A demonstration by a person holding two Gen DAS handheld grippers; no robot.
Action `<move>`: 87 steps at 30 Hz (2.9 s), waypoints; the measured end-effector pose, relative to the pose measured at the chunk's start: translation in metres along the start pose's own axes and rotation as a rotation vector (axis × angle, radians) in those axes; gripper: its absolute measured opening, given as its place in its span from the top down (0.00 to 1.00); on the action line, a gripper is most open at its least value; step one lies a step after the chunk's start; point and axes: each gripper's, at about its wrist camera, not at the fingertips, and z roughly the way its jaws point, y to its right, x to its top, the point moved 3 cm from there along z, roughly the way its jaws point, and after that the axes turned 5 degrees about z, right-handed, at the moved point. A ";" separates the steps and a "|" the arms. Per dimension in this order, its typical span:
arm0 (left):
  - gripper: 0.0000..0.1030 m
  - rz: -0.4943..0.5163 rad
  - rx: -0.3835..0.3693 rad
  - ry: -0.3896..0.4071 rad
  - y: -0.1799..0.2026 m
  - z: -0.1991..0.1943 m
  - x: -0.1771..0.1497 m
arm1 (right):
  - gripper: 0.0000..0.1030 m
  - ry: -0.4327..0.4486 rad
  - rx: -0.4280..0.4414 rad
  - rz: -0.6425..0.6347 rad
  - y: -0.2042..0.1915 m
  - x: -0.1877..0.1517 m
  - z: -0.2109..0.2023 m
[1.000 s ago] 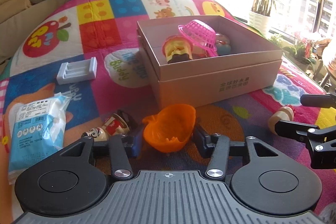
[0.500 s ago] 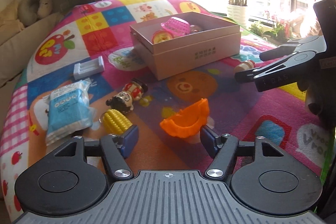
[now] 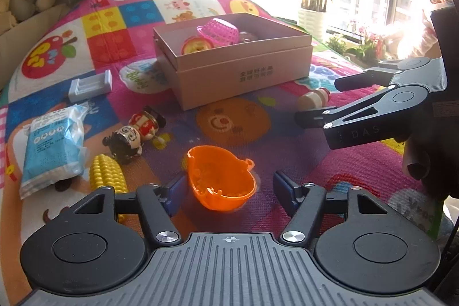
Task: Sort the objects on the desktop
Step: 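Grasp the orange pumpkin cup with the left tool while the right holds the bottle, then lower the yogurt bottle and orange cup into the box with both tools, then grasp the wind-up doll figurine with the right tool while the left grasps the yellow corn toy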
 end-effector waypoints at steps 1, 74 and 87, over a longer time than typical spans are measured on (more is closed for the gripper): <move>0.38 -0.003 0.006 0.001 0.000 0.000 0.000 | 0.17 -0.005 0.005 -0.004 -0.001 0.000 0.001; 0.03 -0.273 0.131 0.058 -0.087 -0.042 -0.021 | 0.39 -0.089 0.306 -0.043 -0.062 0.048 0.006; 0.03 -0.233 -0.047 -0.009 -0.054 -0.012 -0.009 | 0.38 -0.083 0.203 0.152 0.005 0.015 -0.002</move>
